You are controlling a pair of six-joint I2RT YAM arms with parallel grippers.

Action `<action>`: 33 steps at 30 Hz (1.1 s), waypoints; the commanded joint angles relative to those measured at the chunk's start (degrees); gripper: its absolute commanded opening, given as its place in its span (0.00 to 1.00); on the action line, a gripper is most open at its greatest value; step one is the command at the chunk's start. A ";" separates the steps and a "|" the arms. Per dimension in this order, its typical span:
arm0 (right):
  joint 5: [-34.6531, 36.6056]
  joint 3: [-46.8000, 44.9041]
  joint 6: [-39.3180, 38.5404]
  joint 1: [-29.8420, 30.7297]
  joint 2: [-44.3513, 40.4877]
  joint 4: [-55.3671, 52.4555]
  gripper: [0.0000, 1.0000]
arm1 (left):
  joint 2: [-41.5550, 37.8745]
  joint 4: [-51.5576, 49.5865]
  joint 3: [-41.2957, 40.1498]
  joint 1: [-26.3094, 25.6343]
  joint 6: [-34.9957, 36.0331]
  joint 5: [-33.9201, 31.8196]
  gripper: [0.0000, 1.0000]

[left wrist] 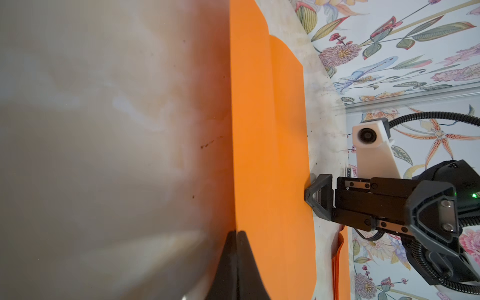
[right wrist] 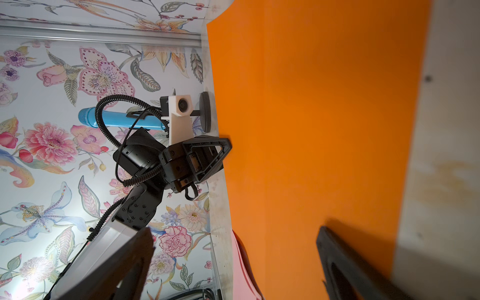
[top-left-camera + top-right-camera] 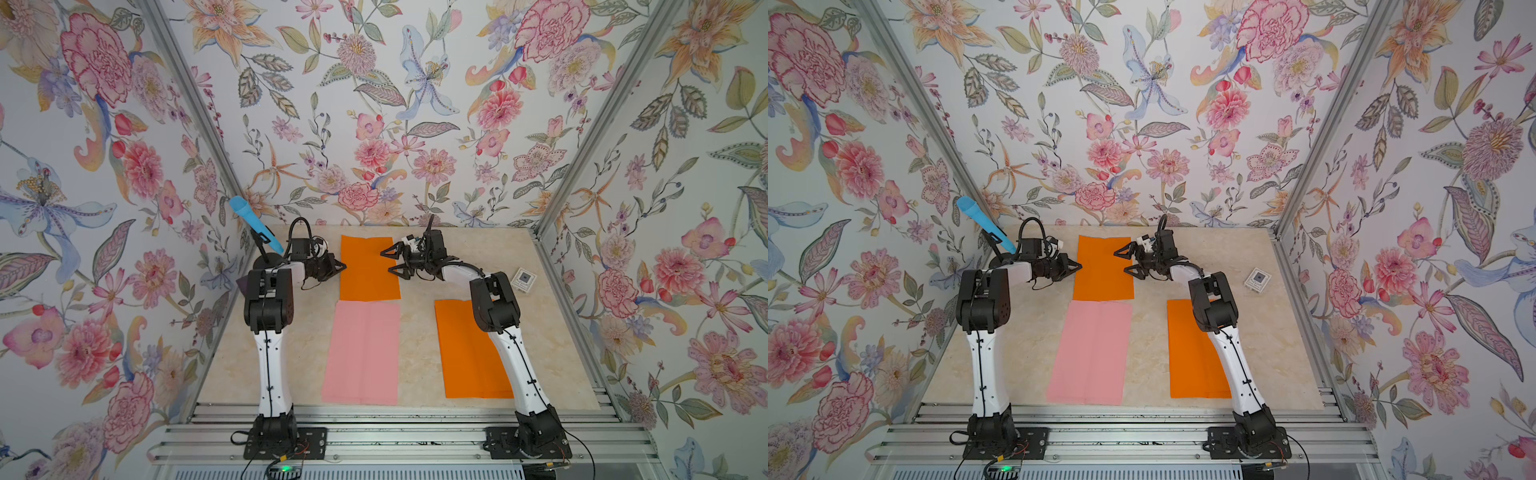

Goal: Sort the scattered colored papers by color
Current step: Pick up the colored paper from the center of the board.

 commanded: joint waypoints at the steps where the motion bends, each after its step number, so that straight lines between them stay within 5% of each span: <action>1: 1.51 -3.37 -2.61 -2.28 0.18 -3.15 1.00 | -0.91 -6.20 5.85 0.22 2.67 -4.25 0.00; 7: 1.98 -8.11 -4.39 -4.01 -3.26 -2.07 1.00 | -1.46 -24.70 22.05 -1.18 12.25 -21.26 0.00; 15: 1.96 -17.12 -9.74 -6.14 -12.39 -2.62 1.00 | -1.86 -40.50 40.51 -8.78 17.84 -31.12 0.00; 19: 5.05 -27.68 -13.48 -9.52 -22.53 -3.81 1.00 | -3.64 -42.68 46.75 -14.20 16.76 -29.08 0.00; 33: 10.49 -63.56 -19.34 -29.20 -55.15 -10.09 1.00 | -12.36 -27.05 45.35 -34.16 1.81 -17.56 0.00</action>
